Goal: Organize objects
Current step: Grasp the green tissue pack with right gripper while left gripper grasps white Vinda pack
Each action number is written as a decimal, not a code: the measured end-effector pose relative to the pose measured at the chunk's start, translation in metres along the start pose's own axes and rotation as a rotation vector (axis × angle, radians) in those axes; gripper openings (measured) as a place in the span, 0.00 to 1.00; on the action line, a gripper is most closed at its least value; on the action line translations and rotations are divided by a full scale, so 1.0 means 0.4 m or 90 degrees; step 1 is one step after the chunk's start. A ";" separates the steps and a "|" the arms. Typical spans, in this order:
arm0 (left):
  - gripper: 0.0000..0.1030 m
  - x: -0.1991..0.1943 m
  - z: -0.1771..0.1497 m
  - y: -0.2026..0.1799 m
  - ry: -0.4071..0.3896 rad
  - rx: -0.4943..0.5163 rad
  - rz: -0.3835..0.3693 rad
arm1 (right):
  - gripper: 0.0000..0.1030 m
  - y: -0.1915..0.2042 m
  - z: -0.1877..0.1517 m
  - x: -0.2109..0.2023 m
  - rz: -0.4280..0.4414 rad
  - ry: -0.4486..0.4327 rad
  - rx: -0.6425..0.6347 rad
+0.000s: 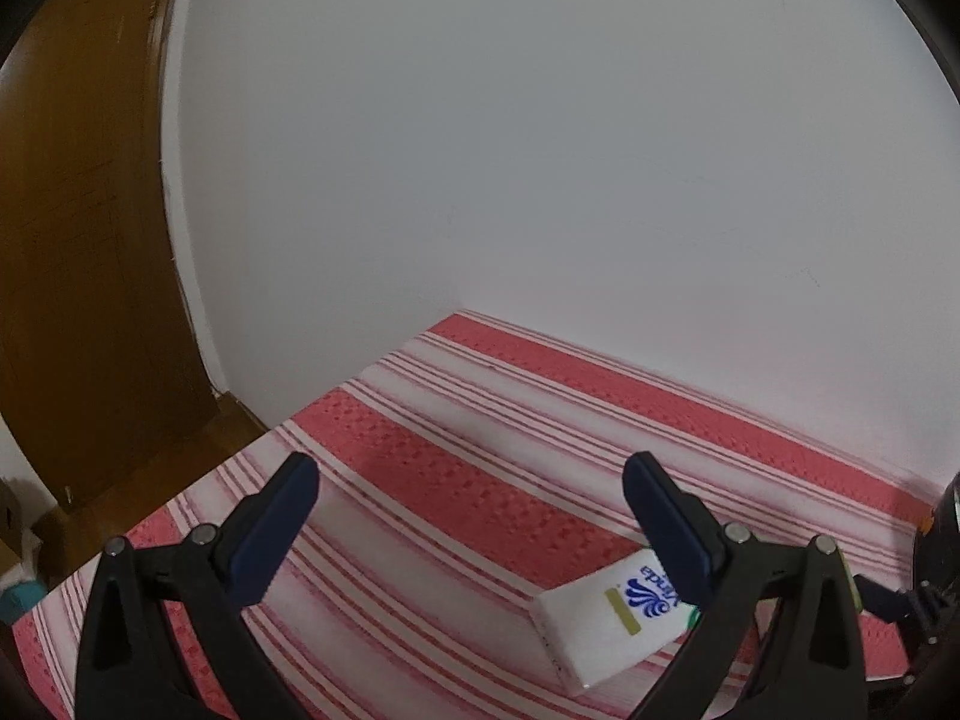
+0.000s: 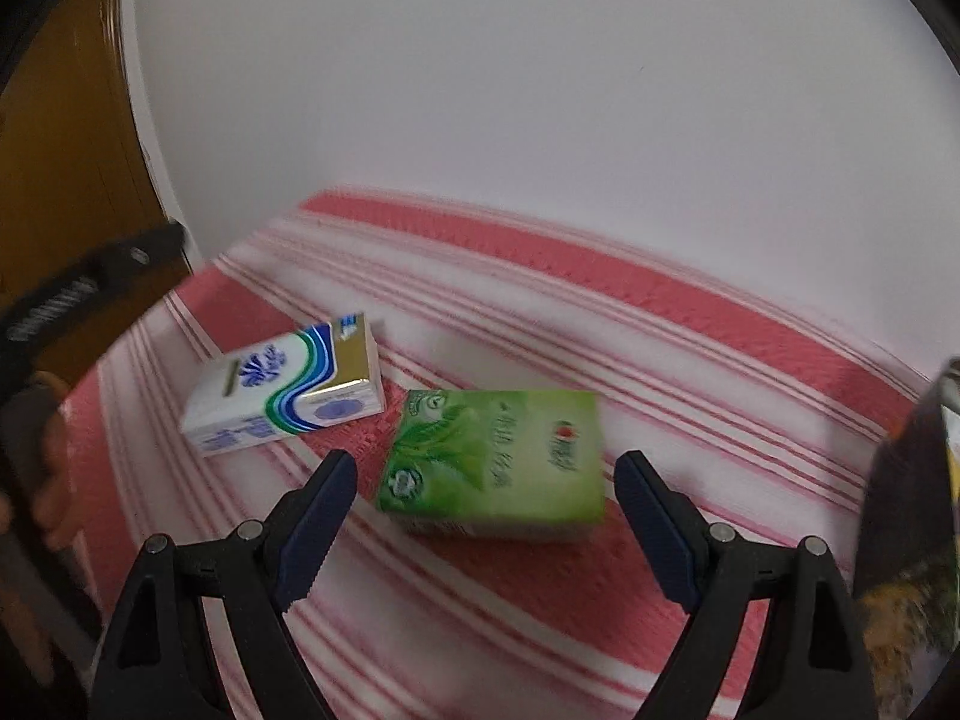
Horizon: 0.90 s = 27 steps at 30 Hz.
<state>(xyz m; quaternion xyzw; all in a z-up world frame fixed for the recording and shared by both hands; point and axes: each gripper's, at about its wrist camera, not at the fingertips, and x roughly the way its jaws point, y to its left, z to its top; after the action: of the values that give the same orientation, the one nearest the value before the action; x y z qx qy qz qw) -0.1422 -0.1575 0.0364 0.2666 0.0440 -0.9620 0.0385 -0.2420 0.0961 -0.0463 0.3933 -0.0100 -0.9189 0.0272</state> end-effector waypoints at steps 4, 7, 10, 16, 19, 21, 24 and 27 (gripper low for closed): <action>0.99 0.006 0.008 0.011 0.005 -0.004 -0.006 | 0.87 0.016 0.016 0.047 -0.024 0.040 -0.003; 0.99 0.015 0.006 0.005 0.017 0.009 -0.014 | 0.87 0.020 0.020 0.067 -0.025 0.054 -0.004; 0.99 0.024 0.000 -0.008 0.021 0.035 -0.011 | 0.74 0.017 0.020 0.060 -0.028 0.052 -0.005; 1.00 0.041 -0.016 -0.044 0.051 0.129 -0.085 | 0.71 -0.028 -0.021 -0.009 0.010 0.014 0.043; 0.99 0.019 -0.035 -0.082 0.050 0.206 -0.146 | 0.71 -0.048 -0.076 -0.094 0.016 -0.032 0.043; 0.99 0.003 -0.053 -0.118 0.036 0.269 -0.157 | 0.71 -0.054 -0.108 -0.139 0.016 -0.050 0.033; 1.00 -0.003 -0.084 -0.169 0.042 0.348 -0.180 | 0.72 -0.069 -0.164 -0.211 0.026 -0.071 0.027; 0.99 0.031 -0.096 -0.200 0.074 0.377 -0.190 | 0.72 -0.077 -0.197 -0.242 0.039 -0.085 0.044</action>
<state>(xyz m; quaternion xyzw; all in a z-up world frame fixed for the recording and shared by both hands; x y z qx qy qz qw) -0.1410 -0.0747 0.0024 0.3108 -0.1970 -0.9113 -0.1847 -0.1197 0.1328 -0.0319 0.3313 -0.0558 -0.9410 0.0408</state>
